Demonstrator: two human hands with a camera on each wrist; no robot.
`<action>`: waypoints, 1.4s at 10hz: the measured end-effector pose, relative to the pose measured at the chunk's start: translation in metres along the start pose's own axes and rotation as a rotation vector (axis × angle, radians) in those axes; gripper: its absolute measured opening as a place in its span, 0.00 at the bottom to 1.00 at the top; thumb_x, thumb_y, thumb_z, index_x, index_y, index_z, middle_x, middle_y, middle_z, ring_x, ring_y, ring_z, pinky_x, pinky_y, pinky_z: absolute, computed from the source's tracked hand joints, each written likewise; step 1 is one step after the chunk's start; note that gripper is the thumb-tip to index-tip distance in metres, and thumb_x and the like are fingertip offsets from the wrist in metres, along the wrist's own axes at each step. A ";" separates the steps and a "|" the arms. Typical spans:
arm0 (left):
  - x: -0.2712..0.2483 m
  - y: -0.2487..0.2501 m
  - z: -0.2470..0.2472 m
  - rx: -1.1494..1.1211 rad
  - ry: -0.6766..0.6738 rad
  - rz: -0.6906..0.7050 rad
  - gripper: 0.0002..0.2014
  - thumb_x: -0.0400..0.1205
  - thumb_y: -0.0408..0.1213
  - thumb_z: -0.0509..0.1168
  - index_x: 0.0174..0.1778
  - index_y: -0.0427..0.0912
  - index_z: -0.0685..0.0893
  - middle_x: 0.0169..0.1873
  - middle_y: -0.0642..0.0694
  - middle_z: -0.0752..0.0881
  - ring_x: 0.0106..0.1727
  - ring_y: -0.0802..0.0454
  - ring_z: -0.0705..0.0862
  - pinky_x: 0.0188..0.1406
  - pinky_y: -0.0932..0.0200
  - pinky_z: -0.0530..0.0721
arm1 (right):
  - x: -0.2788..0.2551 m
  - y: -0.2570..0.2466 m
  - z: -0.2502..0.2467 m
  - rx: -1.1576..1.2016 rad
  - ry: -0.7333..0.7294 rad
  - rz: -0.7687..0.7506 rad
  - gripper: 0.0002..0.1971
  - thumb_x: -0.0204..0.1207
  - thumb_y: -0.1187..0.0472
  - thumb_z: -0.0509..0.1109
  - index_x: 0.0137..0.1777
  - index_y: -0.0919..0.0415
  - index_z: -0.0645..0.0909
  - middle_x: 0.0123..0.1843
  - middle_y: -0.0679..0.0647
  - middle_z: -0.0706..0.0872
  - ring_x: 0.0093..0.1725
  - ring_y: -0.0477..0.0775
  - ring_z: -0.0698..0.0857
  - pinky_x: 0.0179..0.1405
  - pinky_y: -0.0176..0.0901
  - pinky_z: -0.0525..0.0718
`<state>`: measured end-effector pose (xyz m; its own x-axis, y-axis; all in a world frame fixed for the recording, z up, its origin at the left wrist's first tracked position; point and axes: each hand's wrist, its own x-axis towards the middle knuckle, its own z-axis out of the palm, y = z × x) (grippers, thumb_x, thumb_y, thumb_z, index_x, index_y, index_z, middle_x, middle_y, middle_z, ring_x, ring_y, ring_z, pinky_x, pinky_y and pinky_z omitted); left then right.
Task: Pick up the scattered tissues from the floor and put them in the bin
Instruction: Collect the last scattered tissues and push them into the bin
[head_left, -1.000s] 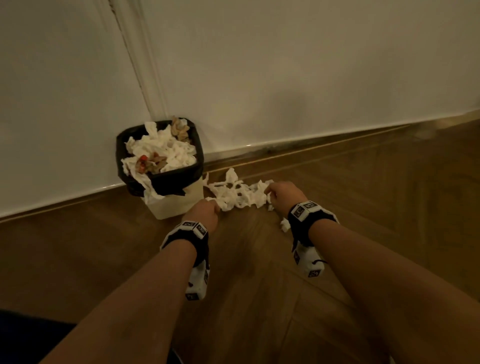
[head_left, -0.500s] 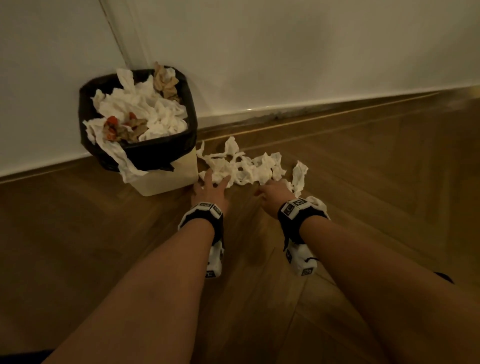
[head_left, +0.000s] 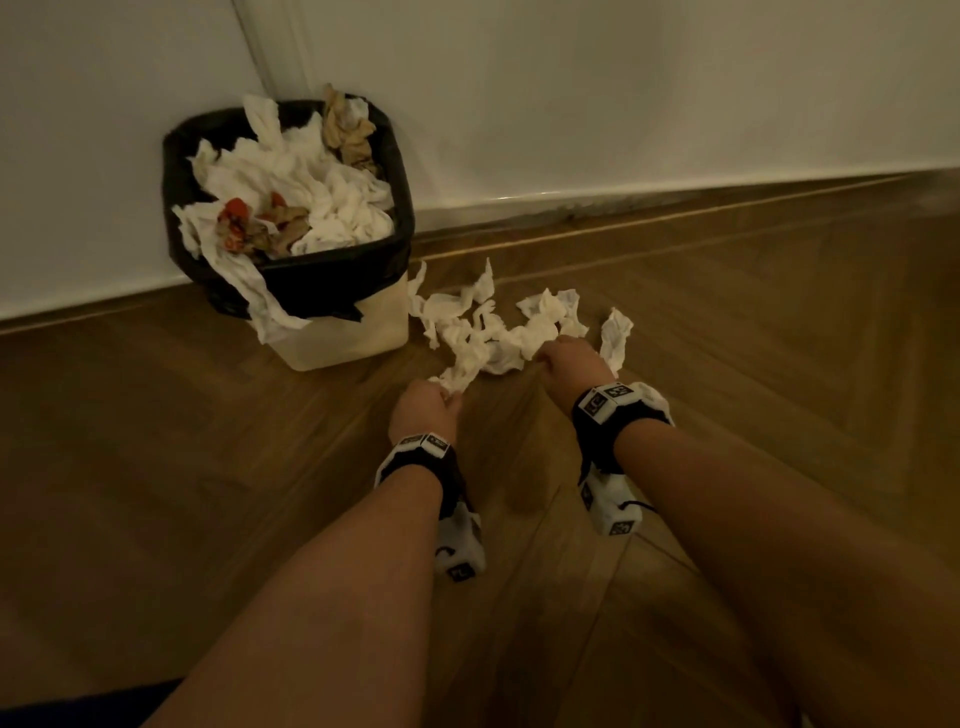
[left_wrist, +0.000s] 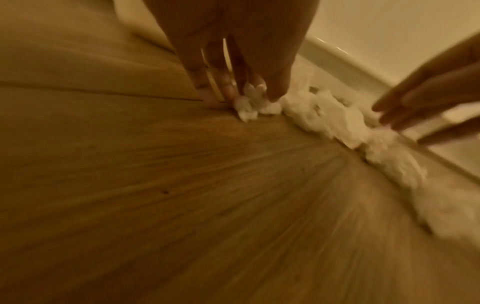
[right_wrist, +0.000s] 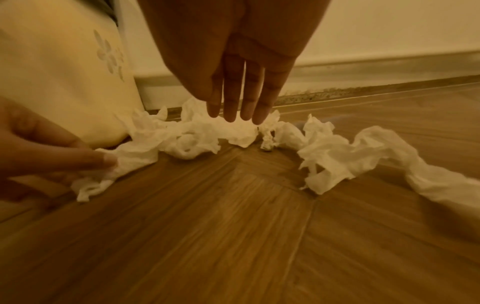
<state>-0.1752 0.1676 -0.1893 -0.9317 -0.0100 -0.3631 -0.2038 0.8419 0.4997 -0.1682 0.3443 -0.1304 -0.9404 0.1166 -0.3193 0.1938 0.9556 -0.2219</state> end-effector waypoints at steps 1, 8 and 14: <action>0.000 -0.006 -0.004 -0.169 0.035 -0.162 0.16 0.82 0.47 0.61 0.42 0.36 0.85 0.45 0.36 0.87 0.41 0.44 0.81 0.37 0.58 0.74 | -0.002 -0.014 0.007 0.040 0.064 -0.013 0.14 0.83 0.62 0.57 0.62 0.61 0.81 0.59 0.60 0.82 0.60 0.61 0.79 0.59 0.49 0.76; -0.001 -0.046 -0.038 -0.680 0.157 -0.522 0.29 0.74 0.49 0.71 0.69 0.45 0.72 0.68 0.39 0.70 0.63 0.37 0.76 0.55 0.51 0.75 | 0.004 -0.076 0.058 -0.155 -0.350 -0.063 0.28 0.82 0.62 0.56 0.81 0.46 0.58 0.84 0.55 0.48 0.80 0.70 0.53 0.79 0.60 0.61; -0.017 -0.043 -0.031 -0.422 0.097 -0.281 0.22 0.84 0.30 0.55 0.75 0.38 0.68 0.73 0.32 0.68 0.72 0.36 0.72 0.73 0.46 0.70 | -0.041 -0.050 0.075 0.046 -0.211 0.097 0.22 0.82 0.66 0.60 0.76 0.64 0.67 0.79 0.65 0.59 0.74 0.62 0.69 0.74 0.44 0.68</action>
<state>-0.1602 0.1153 -0.1802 -0.8431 -0.2717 -0.4640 -0.5351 0.5089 0.6743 -0.1187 0.2712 -0.1754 -0.8386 0.1441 -0.5254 0.2978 0.9288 -0.2207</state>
